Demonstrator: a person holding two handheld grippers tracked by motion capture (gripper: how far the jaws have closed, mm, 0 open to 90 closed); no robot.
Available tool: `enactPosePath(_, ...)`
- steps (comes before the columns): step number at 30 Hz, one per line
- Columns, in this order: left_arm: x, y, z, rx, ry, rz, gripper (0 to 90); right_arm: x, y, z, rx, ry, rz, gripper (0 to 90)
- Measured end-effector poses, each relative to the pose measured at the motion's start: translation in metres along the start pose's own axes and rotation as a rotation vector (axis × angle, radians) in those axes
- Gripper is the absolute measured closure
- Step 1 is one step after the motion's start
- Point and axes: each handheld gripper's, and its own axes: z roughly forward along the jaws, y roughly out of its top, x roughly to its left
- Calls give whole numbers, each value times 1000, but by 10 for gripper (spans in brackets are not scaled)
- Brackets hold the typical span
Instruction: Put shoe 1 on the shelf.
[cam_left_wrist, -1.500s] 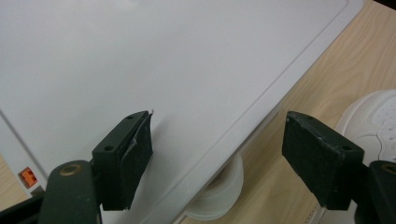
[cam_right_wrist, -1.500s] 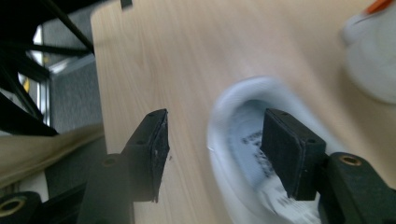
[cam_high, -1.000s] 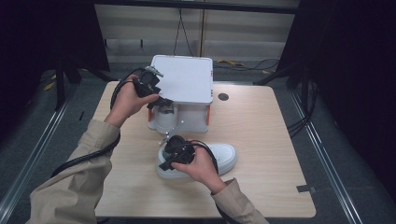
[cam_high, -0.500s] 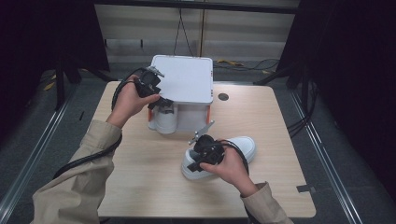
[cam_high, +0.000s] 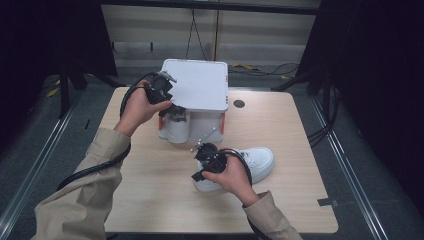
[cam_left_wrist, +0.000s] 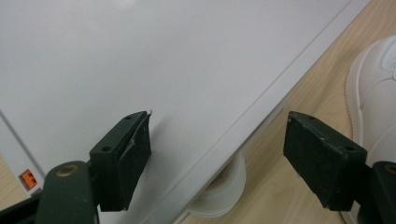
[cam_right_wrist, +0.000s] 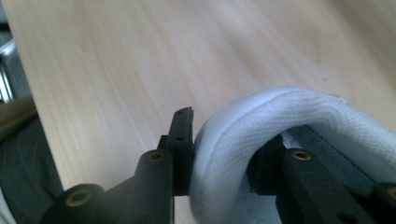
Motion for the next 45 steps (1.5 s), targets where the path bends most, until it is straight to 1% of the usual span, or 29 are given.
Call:
enactPosePath(3, 0, -1, 0, -6, 3, -2, 230, 4, -7, -4, 16, 38, -18, 716)
enactPosePath(4, -1, -1, 0, -10, 5, -1, 230, 8, -17, -8, 8, 55, -20, 724)
enactPosePath(5, -1, -1, 0, -10, 6, 0, 230, 8, -17, -8, 8, 55, -20, 724)
enactPosePath(6, -1, -1, 0, -5, 6, -1, 230, 9, -21, -9, 4, 65, -10, 724)
enactPosePath(8, -1, 0, 0, -1, 8, -3, 230, 13, -26, -12, -18, 43, -3, 708)
enactPosePath(10, -3, 0, 1, 0, 16, 1, 230, 13, -25, -14, -34, 33, 23, 684)
enactPosePath(11, -3, 0, 1, 1, 19, 3, 229, 12, -23, -12, -32, 33, 24, 684)
enactPosePath(12, -3, 0, 1, -1, 18, 3, 229, 11, -21, -10, -27, 42, 31, 692)
enactPosePath(13, -2, 0, 1, -3, 16, 3, 229, 9, -21, -8, -30, 62, 50, 716)
enactPosePath(14, -2, -1, 0, -5, 12, -1, 229, 8, -22, -10, -24, 73, 47, 742)
enactPosePath(15, -1, -1, 0, -6, 7, -6, 229, 11, -22, -11, -10, 66, 38, 751)
enactPosePath(16, -1, -1, 0, -7, 3, -9, 229, 11, -22, -11, -10, 66, 38, 751)
enactPosePath(17, 0, -1, 0, -7, 3, -10, 229, 13, -22, -12, 3, 58, 19, 757)
enactPosePath(19, -1, 0, 0, 0, 4, -7, 229, 16, -23, -18, 4, 38, 2, 761)
enactPosePath(21, -1, 1, 0, 10, 10, -2, 229, 18, -23, -27, -6, 22, -15, 760)
enactPosePath(23, -2, 2, 1, 9, 13, -10, 229, 19, -22, -37, -20, 13, -6, 760)
enactPosePath(24, -2, 2, 1, 11, 14, -10, 229, 21, -21, -45, -24, 4, -7, 760)
enactPosePath(25, -2, 3, 1, 19, 13, -5, 229, 21, -21, -45, -24, 4, -7, 760)
enactPosePath(28, -2, 5, 1, 30, 15, -11, 229, 26, -19, -52, -23, 19, -36, 759)
enactPosePath(30, -2, 6, 1, 40, 17, -17, 229, 31, -16, -55, -23, 22, -65, 758)
enactPosePath(32, -2, 8, 1, 55, 14, -12, 225, 36, -13, -58, -30, 15, -93, 759)
enactPosePath(33, -2, 8, 1, 54, 14, -17, 221, 39, -10, -60, -27, 11, -101, 758)
enactPosePath(34, -2, 8, 2, 55, 14, -17, 220, 40, -8, -61, -36, 0, -108, 759)
enactPosePath(35, -2, 8, 2, 56, 15, -17, 220, 41, -6, -61, -27, -1, -122, 759)
enactPosePath(37, -3, 8, 2, 58, 16, -12, 219, 42, -1, -62, -25, -9, -133, 759)
enactPosePath(38, -3, 8, 2, 56, 14, -15, 219, 41, 0, -61, -14, -2, -136, 759)
enactPosePath(39, -2, 8, 2, 53, 16, -18, 219, 41, 1, -61, -16, -6, -138, 758)
enactPosePath(42, -2, 7, 2, 49, 16, -13, 219, 40, 5, -58, -5, 3, -155, 757)
enactPosePath(45, -3, 6, 2, 44, 21, -7, 219, 41, 7, -50, 13, 14, -171, 757)
